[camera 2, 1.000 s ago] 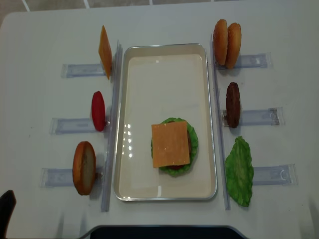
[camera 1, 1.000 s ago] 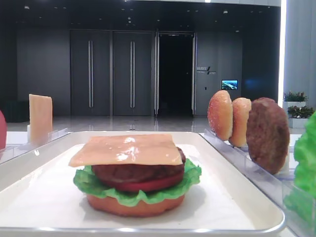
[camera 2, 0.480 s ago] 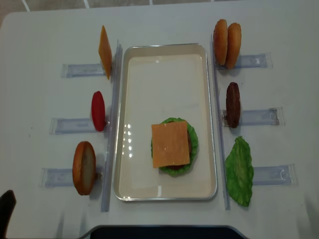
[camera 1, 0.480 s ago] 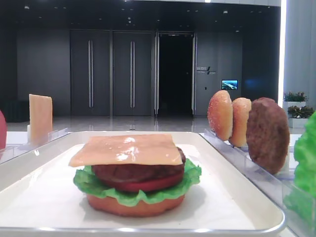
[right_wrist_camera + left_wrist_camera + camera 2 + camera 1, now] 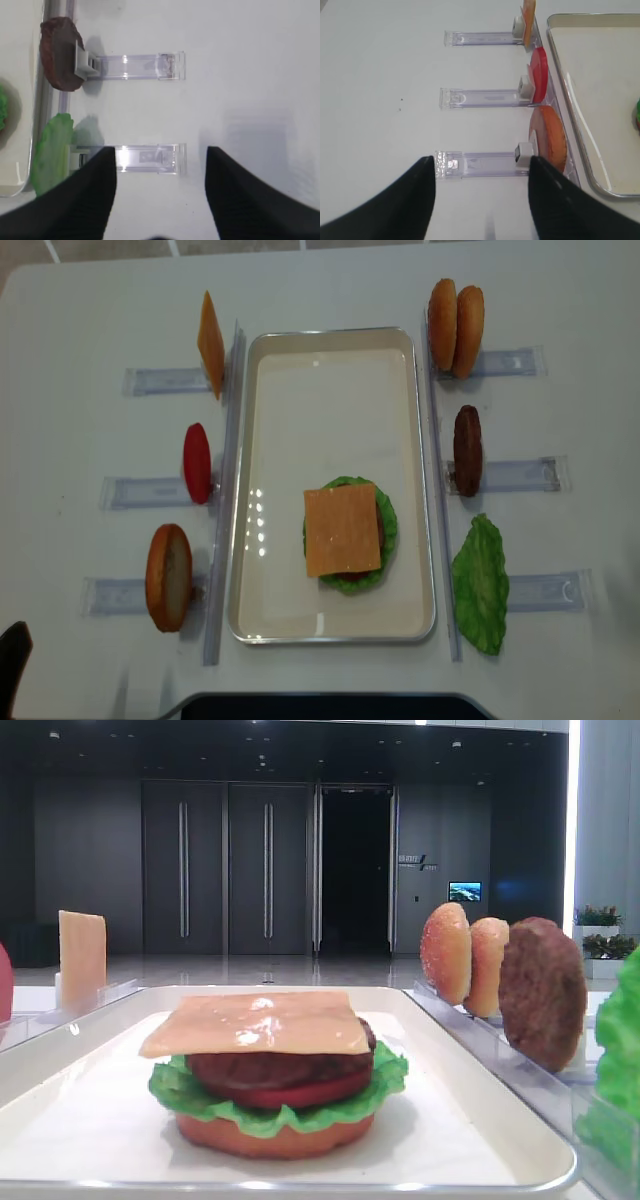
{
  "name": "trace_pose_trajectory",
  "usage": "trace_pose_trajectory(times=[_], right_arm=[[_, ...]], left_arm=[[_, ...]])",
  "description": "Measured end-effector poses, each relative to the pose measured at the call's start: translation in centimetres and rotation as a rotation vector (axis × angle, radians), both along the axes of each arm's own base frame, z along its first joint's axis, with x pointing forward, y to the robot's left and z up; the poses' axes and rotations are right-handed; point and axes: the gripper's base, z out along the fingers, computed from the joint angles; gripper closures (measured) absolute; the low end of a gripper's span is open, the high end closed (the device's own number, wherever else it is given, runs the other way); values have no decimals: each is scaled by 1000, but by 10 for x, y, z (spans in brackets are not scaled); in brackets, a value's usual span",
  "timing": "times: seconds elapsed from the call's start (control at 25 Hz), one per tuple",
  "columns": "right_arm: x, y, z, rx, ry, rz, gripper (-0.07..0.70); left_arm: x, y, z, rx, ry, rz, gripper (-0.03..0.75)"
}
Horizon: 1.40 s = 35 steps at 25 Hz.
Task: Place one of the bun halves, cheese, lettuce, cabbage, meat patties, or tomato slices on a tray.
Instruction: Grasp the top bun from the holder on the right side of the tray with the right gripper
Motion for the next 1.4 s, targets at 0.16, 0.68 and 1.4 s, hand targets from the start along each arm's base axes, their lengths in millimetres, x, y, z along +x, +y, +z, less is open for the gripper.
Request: trace_pose_trajectory(times=[0.16,0.68,1.4], right_arm=[[37,0,12,-1,51,3,223],[128,-1,25,-33,134,35,223],[225,-3,22,-51,151,41,223]], left_arm=[[0,0,0,0,0,0,262],[0,0,0,0,0,0,262],[0,0,0,0,-1,0,262]])
